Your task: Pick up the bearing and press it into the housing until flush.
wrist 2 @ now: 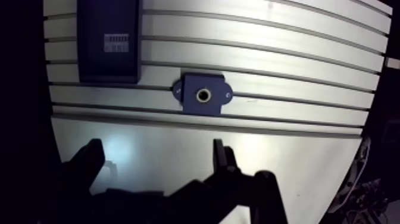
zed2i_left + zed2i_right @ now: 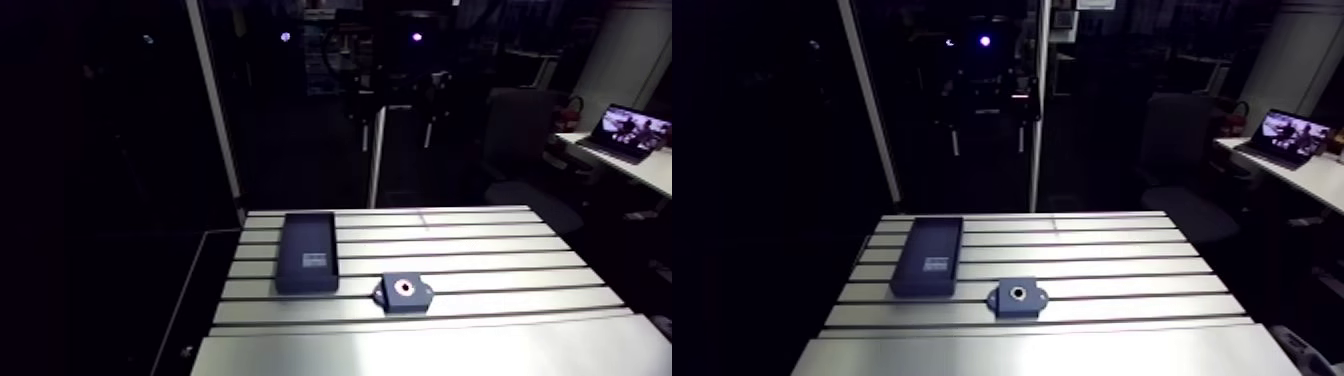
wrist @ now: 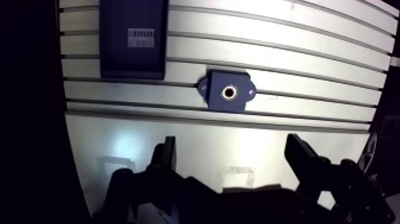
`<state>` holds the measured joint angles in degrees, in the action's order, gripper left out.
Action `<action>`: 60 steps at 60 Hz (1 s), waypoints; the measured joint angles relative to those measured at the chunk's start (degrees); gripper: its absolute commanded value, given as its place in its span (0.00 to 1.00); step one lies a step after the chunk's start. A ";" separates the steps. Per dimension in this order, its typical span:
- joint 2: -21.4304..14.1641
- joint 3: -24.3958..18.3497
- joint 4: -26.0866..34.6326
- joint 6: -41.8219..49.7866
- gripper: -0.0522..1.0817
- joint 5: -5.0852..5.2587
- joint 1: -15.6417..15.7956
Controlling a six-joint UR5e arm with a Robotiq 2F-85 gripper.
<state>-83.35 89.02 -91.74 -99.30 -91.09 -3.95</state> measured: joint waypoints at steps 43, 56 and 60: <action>-0.09 -4.67 -1.93 1.02 0.05 -0.02 0.13; -0.09 -4.68 -1.94 0.96 0.05 -0.01 0.12; -0.08 -4.64 -1.98 0.94 0.05 0.01 0.12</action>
<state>-83.43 84.39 -93.73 -98.35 -91.08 -3.84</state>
